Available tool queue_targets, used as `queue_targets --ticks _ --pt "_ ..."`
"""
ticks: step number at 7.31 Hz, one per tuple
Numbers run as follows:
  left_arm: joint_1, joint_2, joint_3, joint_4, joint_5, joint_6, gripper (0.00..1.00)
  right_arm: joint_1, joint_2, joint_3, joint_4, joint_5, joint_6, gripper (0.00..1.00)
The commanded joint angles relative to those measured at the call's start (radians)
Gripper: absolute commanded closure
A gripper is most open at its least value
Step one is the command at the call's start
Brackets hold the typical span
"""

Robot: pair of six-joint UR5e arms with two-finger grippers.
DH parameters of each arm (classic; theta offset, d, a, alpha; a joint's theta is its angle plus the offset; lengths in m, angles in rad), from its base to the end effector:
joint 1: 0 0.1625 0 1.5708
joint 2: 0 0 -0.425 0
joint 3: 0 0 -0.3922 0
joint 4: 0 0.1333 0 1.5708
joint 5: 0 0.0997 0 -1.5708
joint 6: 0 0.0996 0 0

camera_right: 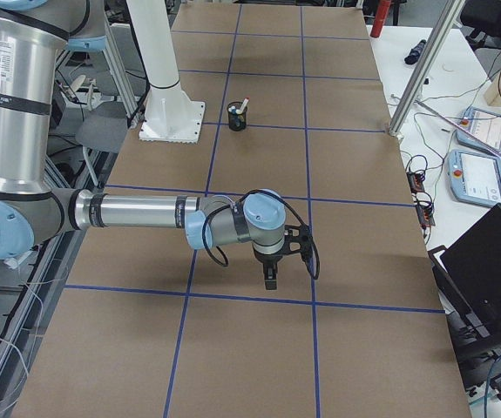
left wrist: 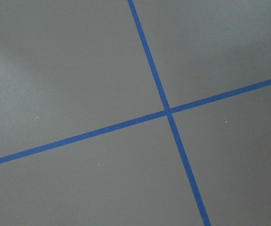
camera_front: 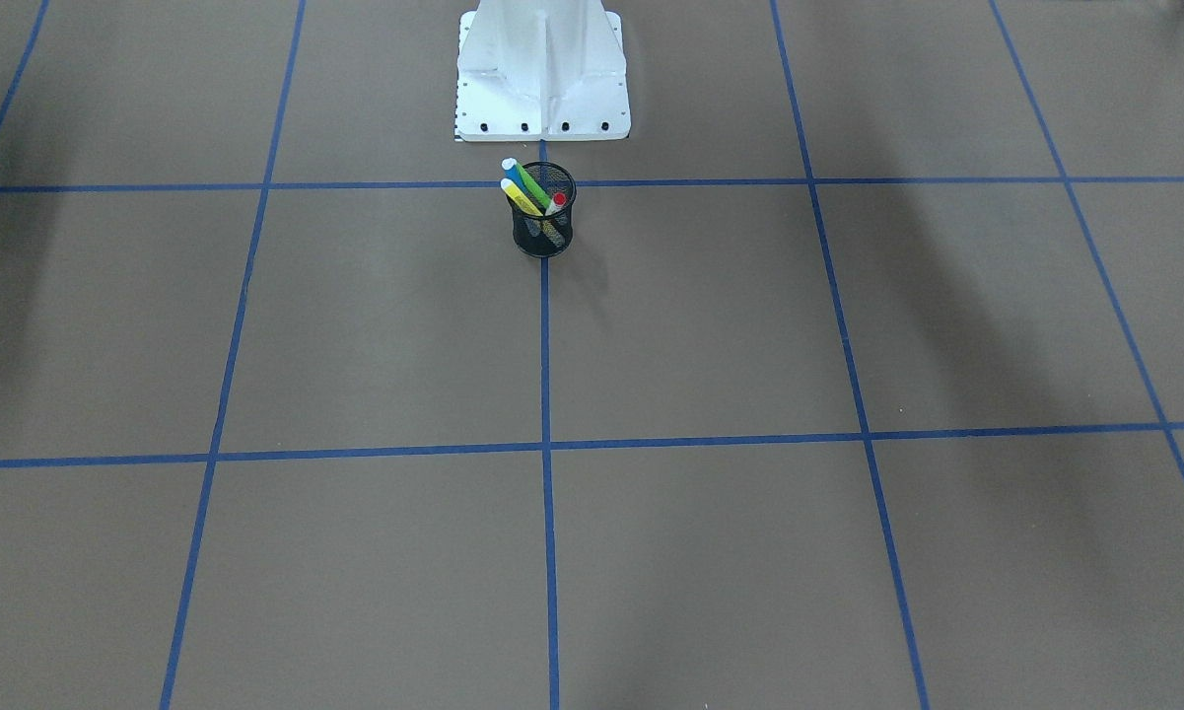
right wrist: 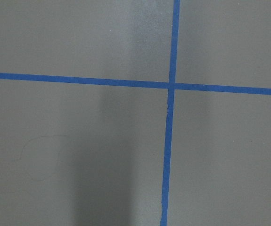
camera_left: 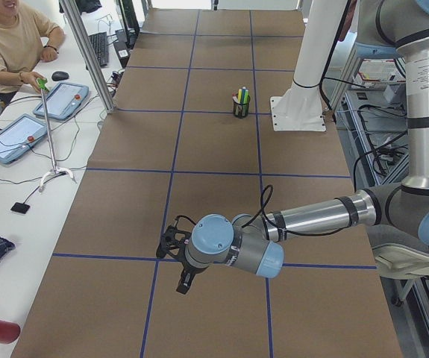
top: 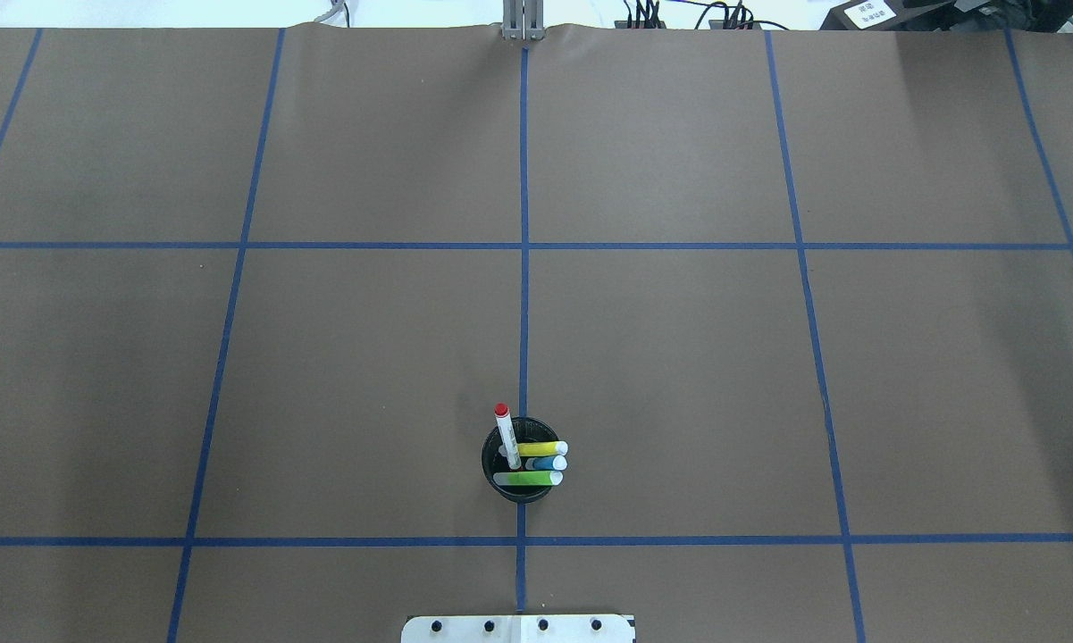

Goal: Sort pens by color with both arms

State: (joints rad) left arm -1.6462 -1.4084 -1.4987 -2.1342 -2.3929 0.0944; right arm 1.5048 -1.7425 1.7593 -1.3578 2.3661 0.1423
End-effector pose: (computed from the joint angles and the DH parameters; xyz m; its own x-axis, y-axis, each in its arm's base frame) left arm -0.0925 -0.4232 0.7050 0.7002 0.2728 -0.6598 0.0053 0.9221 0.3869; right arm 0.0335 -0.4356 0.6198 0.6900 -0.0686 0.7206 -0.0340 0.9913 0.1269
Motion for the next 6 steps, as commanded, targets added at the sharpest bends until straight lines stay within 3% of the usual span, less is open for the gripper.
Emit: queue_targets --ticks 1,6 --pt "-0.001 0.002 -0.006 -0.001 -0.003 -0.001 0.0 0.0 0.0 0.0 0.0 0.001 -0.001 0.0" --pt "0.002 -0.015 -0.046 0.005 -0.005 -0.001 0.0 -0.001 0.001 0.02 -0.001 0.024 0.011 0.0"
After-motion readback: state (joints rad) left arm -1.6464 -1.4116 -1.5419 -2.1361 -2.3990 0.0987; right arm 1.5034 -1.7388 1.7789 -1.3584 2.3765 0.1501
